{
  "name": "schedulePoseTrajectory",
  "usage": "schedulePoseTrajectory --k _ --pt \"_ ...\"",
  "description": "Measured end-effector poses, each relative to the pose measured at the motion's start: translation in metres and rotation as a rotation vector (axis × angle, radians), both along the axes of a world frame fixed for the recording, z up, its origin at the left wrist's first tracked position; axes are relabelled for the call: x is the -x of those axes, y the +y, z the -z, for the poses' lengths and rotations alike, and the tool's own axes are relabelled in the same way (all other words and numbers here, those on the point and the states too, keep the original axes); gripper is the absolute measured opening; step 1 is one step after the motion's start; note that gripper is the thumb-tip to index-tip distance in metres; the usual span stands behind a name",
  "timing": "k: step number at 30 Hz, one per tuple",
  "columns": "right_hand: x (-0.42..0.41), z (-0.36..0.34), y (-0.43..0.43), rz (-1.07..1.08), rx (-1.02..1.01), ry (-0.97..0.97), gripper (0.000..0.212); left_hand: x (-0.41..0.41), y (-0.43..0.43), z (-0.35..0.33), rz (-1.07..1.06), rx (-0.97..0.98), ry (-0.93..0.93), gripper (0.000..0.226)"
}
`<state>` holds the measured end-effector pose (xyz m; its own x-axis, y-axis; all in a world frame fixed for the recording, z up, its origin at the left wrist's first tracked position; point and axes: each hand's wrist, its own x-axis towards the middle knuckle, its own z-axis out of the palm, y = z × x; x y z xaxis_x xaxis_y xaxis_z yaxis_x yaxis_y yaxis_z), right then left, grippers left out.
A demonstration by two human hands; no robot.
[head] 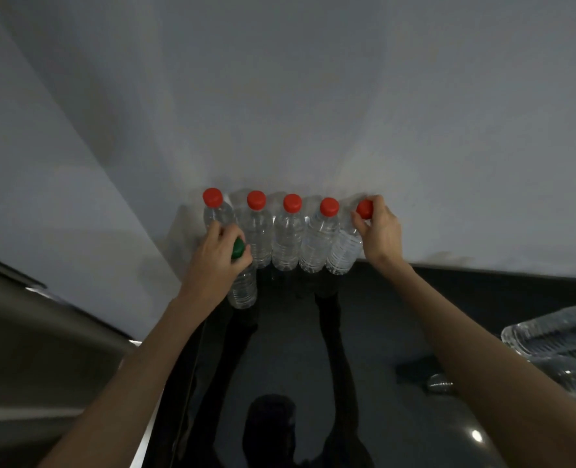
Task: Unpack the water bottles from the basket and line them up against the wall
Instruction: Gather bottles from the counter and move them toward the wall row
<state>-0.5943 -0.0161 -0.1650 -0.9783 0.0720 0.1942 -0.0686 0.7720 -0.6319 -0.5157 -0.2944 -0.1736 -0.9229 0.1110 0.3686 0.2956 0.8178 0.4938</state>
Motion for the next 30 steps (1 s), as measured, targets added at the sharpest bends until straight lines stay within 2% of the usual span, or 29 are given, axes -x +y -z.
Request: schedulePoseTrajectory --k 3,5,8,11,13,15,18,19,20,22,24,30 --pt "0.002 -0.003 0.002 -0.029 0.033 -0.051 0.028 -0.007 0.0 0.004 -0.055 -0.115 -0.043 0.019" --pt "-0.003 -0.006 0.002 -0.006 -0.035 -0.056 0.032 -0.015 0.001 0.007 -0.111 -0.179 -0.087 0.03" --pt "-0.021 -0.013 -0.001 0.053 -0.252 0.081 0.028 -0.029 -0.003 0.017 -0.176 -0.276 -0.165 0.041" --pt "-0.046 -0.024 -0.024 -0.067 -0.295 0.172 0.023 -0.045 -0.009 0.039 -0.28 -0.391 -0.232 0.039" --pt "-0.062 -0.03 -0.052 -0.238 -0.259 0.175 0.024 -0.054 -0.01 0.056 -0.403 -0.592 -0.367 0.035" --pt "-0.074 -0.034 -0.084 -0.403 -0.221 0.141 0.03 -0.062 -0.006 0.066 -0.522 -0.84 -0.613 0.028" --pt "-0.074 -0.035 -0.126 -0.544 -0.19 -0.008 0.047 -0.071 0.002 0.073 -0.506 -0.9 -0.871 0.031" --pt "-0.071 -0.035 -0.136 -0.562 -0.217 -0.054 0.052 -0.071 0.004 0.074 -0.487 -0.984 -0.925 0.033" --pt "-0.067 -0.034 -0.143 -0.574 -0.268 -0.08 0.054 -0.071 0.004 0.074 -0.472 -1.139 -0.992 0.034" --pt "-0.058 -0.03 -0.152 -0.599 -0.39 -0.084 0.05 -0.069 0.006 0.072 -0.451 -1.578 -1.096 0.036" --pt "-0.051 -0.028 -0.156 -0.654 -0.424 -0.11 0.044 -0.065 0.007 0.072 -0.452 -1.88 -1.071 0.038" --pt "-0.04 -0.028 -0.166 -0.805 -0.342 -0.131 0.035 -0.053 0.013 0.07 -0.526 -2.021 -0.968 0.039"
